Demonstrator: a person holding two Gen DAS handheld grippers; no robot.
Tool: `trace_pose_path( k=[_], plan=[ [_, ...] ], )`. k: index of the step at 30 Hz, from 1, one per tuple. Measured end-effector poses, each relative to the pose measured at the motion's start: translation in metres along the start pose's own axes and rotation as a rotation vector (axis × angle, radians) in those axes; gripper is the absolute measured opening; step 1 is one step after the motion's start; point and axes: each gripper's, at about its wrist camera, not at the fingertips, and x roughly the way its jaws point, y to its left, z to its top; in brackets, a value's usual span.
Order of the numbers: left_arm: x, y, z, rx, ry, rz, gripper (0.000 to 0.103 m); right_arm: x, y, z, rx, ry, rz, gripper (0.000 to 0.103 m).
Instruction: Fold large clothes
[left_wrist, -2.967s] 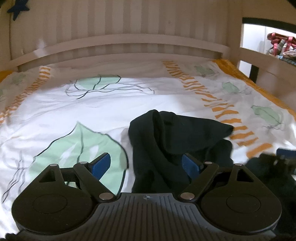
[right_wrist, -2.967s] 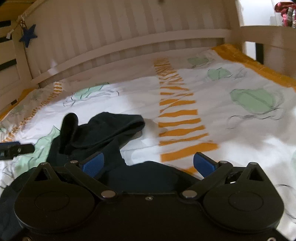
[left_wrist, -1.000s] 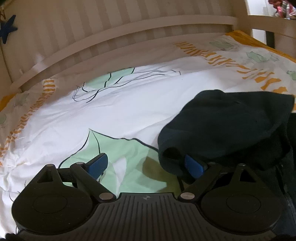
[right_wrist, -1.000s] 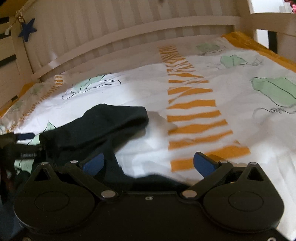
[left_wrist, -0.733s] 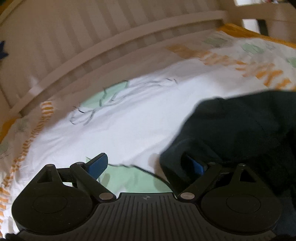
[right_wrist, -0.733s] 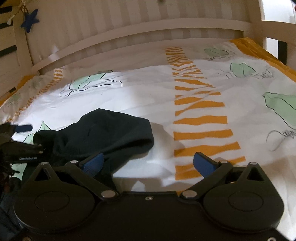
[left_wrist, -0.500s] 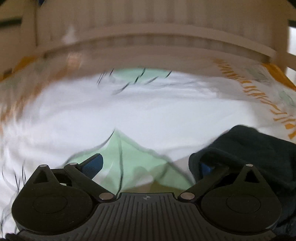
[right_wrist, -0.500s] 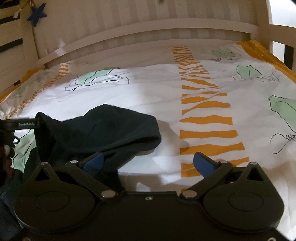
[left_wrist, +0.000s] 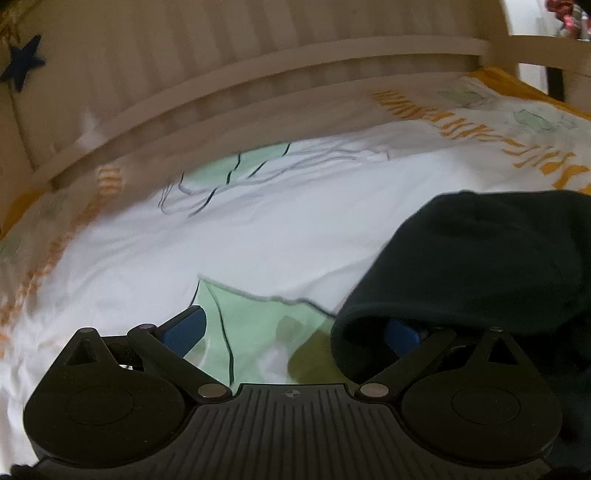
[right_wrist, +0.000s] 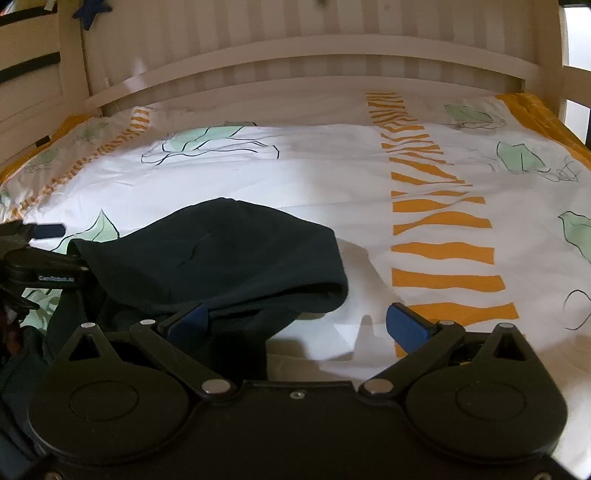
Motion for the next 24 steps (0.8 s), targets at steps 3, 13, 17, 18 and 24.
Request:
trace_pose_path(
  k=[3,13,17,18,24],
  plan=[
    [0.006,0.042,0.0,-0.311,0.039,-0.019,0.103,-0.004,0.0,-0.002,-0.009,-0.009,0.004,0.102],
    [0.017,0.058,-0.028,-0.367,0.163,-0.114,0.102,-0.001,-0.008,0.006,-0.057,-0.009,-0.049,0.102],
    [0.023,0.059,-0.033,-0.381,0.174,-0.122,0.103,0.016,-0.019,0.016,-0.038,0.006,-0.106,0.102],
    [0.023,0.061,-0.035,-0.399,0.177,-0.128,0.103,0.02,-0.025,0.018,-0.019,0.004,-0.157,0.102],
    [0.016,0.066,-0.032,-0.352,0.223,-0.186,0.103,0.011,-0.048,0.01,0.06,0.062,-0.083,0.102]
  ],
)
